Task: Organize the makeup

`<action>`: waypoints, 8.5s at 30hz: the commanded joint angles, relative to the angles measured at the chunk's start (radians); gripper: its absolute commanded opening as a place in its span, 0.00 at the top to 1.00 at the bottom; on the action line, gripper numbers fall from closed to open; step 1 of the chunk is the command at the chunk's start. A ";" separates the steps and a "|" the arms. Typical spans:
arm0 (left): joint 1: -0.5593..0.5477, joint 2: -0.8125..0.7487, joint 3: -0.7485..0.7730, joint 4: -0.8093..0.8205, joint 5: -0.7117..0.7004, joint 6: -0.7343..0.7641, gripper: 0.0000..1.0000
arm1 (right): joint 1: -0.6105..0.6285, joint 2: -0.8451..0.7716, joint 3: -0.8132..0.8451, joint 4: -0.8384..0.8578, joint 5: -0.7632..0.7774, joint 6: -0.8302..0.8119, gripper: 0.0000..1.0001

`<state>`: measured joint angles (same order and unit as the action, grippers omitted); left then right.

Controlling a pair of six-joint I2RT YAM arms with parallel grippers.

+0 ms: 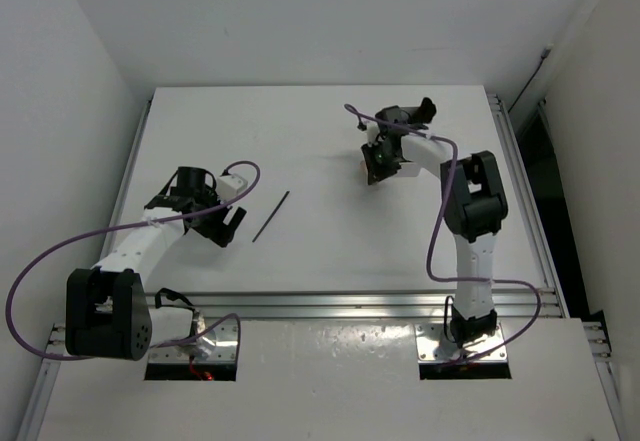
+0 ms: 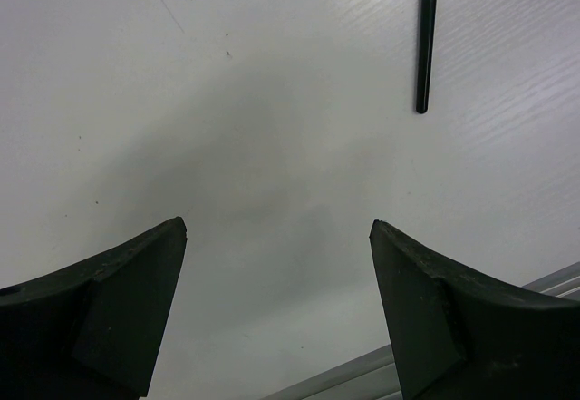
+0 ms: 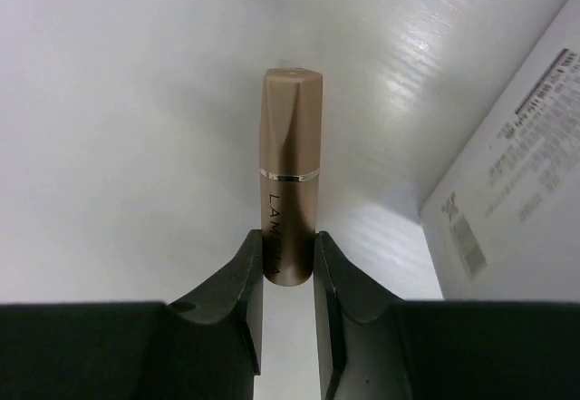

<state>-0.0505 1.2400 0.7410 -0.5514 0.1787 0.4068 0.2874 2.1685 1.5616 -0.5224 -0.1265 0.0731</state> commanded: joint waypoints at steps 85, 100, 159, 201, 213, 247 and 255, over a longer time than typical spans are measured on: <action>-0.348 0.469 0.258 0.208 -0.142 -0.220 0.24 | -0.028 -0.148 0.021 -0.073 0.380 -1.113 0.61; -0.348 0.481 0.267 0.208 -0.073 -0.201 0.36 | -0.037 -0.243 0.040 -0.074 0.367 -0.932 0.53; -0.452 0.944 1.274 0.966 0.197 -0.397 1.00 | -0.554 -0.469 -0.426 0.326 -0.832 -0.026 0.42; -0.601 1.494 1.431 1.507 0.008 -0.546 0.23 | -0.582 -0.265 -0.391 0.535 -0.726 0.196 0.48; -0.560 1.137 1.332 1.218 0.031 -0.536 0.00 | -0.562 -0.387 -0.368 0.130 -0.608 0.002 0.23; -0.100 -0.406 -0.155 0.372 -0.438 -0.502 0.00 | -0.295 -0.719 -0.489 -0.146 0.013 0.200 0.00; -0.100 -0.436 -0.195 0.415 -0.438 -0.482 0.00 | -0.295 -0.750 -0.511 -0.188 0.033 0.163 0.00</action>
<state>-0.1608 0.8268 0.5610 -0.1806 -0.2520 -0.0685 -0.0097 1.4582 1.0637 -0.7082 -0.1291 0.2504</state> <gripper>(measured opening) 0.995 0.997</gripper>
